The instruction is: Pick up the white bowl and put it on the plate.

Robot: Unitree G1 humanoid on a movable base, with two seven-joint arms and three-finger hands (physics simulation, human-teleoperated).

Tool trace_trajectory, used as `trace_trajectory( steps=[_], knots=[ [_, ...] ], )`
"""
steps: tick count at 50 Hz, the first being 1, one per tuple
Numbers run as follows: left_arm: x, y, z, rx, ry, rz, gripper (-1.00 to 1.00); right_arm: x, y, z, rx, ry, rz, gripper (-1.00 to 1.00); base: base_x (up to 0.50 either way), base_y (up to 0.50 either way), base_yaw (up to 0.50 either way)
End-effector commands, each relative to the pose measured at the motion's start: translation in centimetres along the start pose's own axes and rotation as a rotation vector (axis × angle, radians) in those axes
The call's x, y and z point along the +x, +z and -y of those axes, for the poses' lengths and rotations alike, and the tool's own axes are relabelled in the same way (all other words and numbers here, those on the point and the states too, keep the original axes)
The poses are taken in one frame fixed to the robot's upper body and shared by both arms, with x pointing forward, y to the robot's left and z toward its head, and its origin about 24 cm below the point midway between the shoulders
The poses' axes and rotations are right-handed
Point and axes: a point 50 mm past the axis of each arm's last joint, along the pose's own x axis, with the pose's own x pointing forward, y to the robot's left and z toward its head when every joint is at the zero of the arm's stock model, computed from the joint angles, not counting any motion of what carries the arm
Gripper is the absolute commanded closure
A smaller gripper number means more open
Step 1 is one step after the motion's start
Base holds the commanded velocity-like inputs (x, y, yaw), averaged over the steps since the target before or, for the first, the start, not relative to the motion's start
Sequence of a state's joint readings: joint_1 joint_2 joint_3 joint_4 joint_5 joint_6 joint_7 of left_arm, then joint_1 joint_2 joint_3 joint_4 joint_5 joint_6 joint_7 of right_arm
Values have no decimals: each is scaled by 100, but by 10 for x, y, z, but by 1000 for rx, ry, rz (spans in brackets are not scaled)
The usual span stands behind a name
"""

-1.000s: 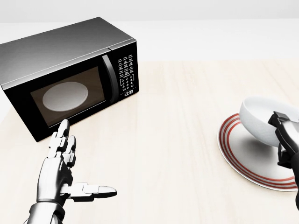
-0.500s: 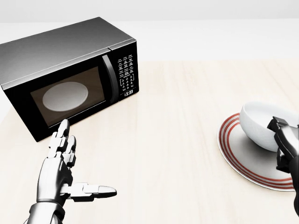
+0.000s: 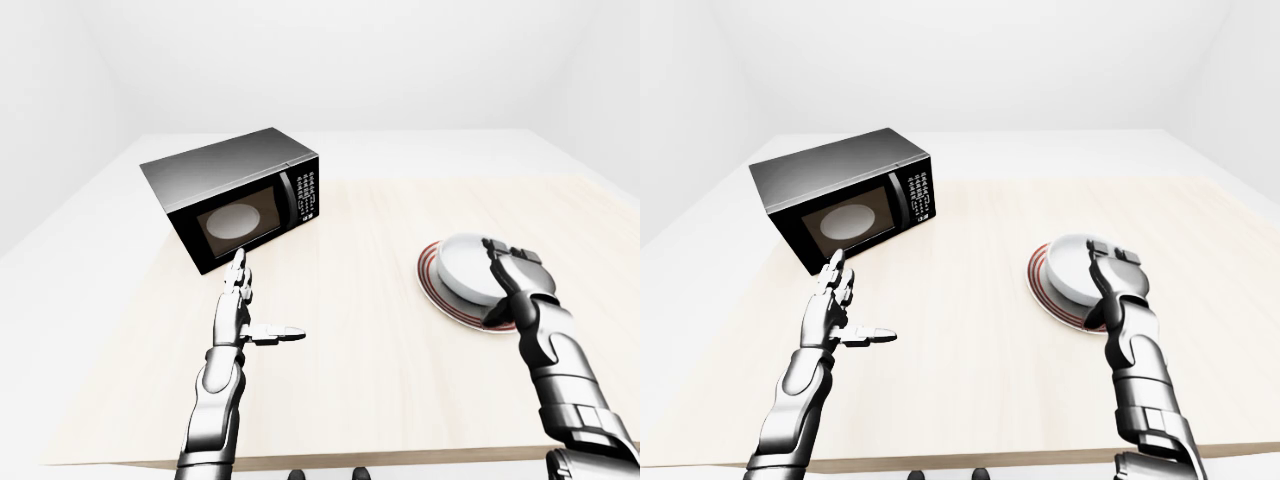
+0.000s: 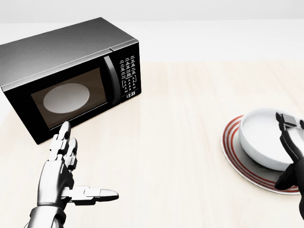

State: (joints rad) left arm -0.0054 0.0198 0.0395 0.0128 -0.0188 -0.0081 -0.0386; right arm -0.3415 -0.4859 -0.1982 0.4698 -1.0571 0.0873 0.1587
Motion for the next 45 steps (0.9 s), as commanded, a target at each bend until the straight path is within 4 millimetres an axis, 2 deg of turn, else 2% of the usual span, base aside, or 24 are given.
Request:
trace_trajectory(
  steps=[1, 3, 8, 10, 13, 14, 17, 18, 27, 30, 31, 37, 40, 43, 45],
  knots=[
    [0, 0, 0, 0, 0, 0, -100, 1, 0, 1, 0, -10, -1, -100, 0, 0, 0],
    [0, 0, 0, 0, 0, 0, -100, 1, 0, 1, 0, -11, 0, -100, 0, 0, 0],
    [0, 0, 0, 0, 0, 0, -100, -7, 10, 24, 1, -41, 50, -100, 0, 0, 0],
    [0, 0, 0, 0, 0, 0, -100, -18, 20, 55, 3, -98, 104, -100, 0, 0, 0],
    [0, 0, 0, 0, 0, 0, -100, -26, 26, 79, 4, -138, 133, -100, 0, 0, 0],
    [0, 0, 0, 0, 0, 0, -100, -31, 29, 95, 10, -167, 154, -100, 0, 0, 0],
    [0, 0, 0, 0, 0, 0, -100, -41, 33, 116, 1, -206, 181, -100, 0, 0, 0],
    [0, 0, 0, 0, 0, 0, -100, -46, 36, 130, 1, -231, 201, -100, 0, 0, 0],
    [0, 0, 0, 0, 0, 0, -100, -76, 49, 188, -24, -364, 299, -100, 0, 0, 0],
    [0, 0, 0, 0, 0, 0, -100, -93, 57, 208, -41, -467, 346, -100, 0, 0, 0],
    [0, 0, 0, 0, 0, 0, -100, -105, 62, 219, -44, -531, 381, -100, 0, 0, 0],
    [0, 0, 0, 0, 0, 0, -100, -141, 78, 248, -78, -710, 488, -100, 0, 0, 0],
    [0, 0, 0, 0, 0, 0, -100, -173, 87, 268, -106, -858, 568, -100, 0, 0, 0],
    [0, 0, 0, 0, 0, 0, -100, -195, 95, 273, -143, -942, 632, -100, 0, 0, 0],
    [0, 0, 0, 0, 0, 0, -100, -220, 103, 276, -187, -1048, 689, -100, 0, 0, 0]
  ],
)
